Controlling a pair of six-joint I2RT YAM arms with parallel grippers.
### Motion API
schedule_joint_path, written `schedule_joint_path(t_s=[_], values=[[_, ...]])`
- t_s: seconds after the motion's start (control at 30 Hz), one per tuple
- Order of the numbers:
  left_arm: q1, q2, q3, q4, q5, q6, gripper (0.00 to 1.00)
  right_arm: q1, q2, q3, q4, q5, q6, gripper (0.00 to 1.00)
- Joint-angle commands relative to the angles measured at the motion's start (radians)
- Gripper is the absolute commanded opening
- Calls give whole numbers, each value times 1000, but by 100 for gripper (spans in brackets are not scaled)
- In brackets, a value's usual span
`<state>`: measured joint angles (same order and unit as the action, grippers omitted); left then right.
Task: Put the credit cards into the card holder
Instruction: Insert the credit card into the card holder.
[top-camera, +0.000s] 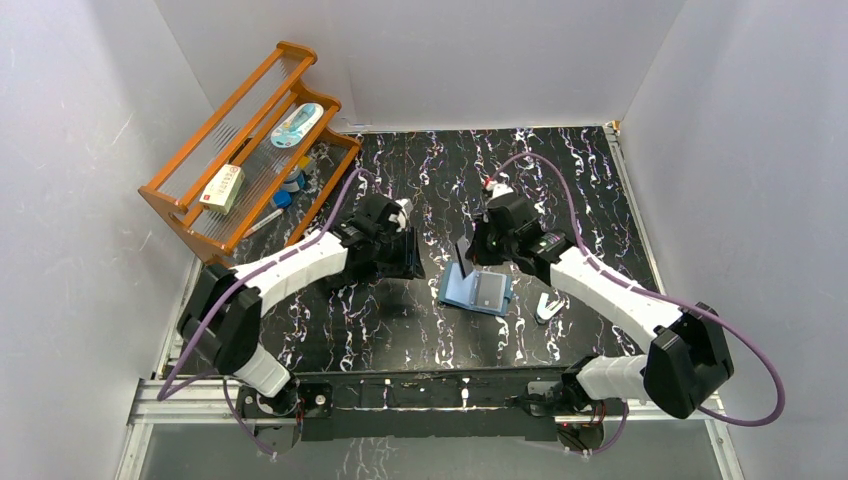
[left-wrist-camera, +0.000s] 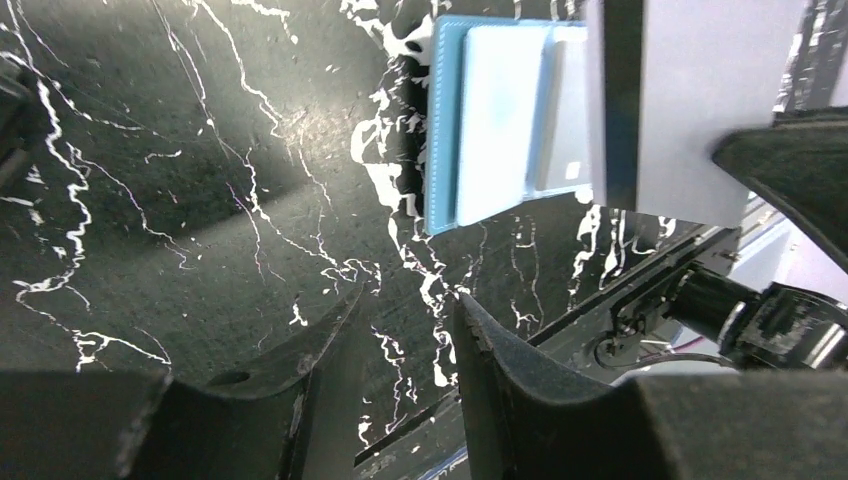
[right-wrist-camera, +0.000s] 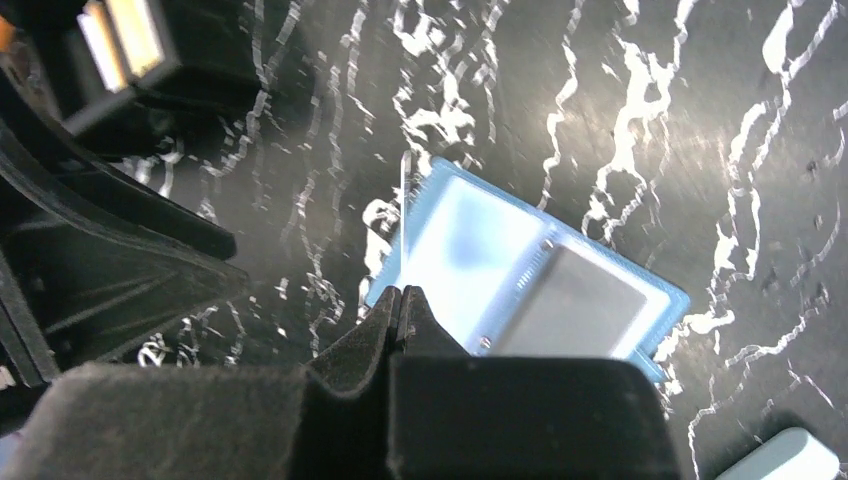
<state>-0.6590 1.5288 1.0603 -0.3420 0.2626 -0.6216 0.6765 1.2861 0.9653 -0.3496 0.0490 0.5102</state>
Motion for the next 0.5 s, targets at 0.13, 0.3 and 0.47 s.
schedule_joint_path(t_s=[0.13, 0.3, 0.47], values=[[-30, 70, 29, 32, -48, -21, 36, -92, -62, -173, 71, -116, 41, 0], [-34, 120, 20, 76, -12, -64, 39, -210, -114, -276, 121, -236, 46, 0], [-47, 156, 18, 152, 24, -109, 39, -254, -157, -351, 155, -283, 73, 0]])
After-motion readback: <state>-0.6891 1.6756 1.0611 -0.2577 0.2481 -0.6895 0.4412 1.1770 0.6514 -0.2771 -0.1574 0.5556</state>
